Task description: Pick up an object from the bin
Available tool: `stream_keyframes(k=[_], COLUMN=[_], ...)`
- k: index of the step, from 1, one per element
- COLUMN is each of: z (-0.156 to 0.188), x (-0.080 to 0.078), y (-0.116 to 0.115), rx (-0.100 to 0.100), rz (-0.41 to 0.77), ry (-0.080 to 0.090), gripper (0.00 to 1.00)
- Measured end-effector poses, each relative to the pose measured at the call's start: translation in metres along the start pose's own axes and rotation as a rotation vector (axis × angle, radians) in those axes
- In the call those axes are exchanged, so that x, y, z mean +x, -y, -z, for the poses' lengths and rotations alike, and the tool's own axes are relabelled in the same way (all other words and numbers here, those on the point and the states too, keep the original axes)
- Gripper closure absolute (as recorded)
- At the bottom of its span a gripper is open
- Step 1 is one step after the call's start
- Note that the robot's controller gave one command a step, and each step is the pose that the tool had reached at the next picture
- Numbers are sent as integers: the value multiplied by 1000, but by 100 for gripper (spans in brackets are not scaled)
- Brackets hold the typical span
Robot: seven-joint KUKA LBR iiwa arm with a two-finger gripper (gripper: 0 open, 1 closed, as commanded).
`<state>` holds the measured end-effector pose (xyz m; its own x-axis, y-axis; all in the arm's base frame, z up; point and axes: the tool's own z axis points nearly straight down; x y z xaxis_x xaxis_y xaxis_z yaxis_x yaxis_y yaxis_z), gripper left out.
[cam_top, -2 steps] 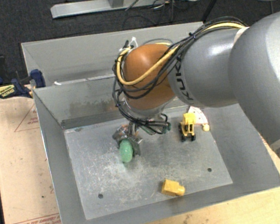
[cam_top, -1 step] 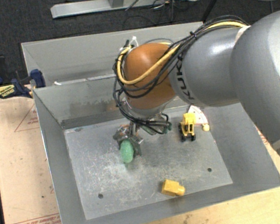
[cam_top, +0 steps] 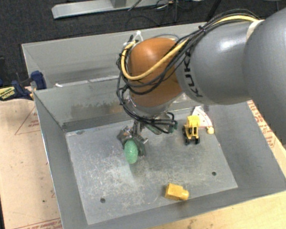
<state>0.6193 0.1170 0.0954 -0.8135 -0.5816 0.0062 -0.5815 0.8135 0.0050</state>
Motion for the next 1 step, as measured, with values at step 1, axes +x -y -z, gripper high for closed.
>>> stream_keyframes(k=[1], z=[21], x=[-2], y=[1], rx=[4], rz=[0], ry=[8], gripper=[100])
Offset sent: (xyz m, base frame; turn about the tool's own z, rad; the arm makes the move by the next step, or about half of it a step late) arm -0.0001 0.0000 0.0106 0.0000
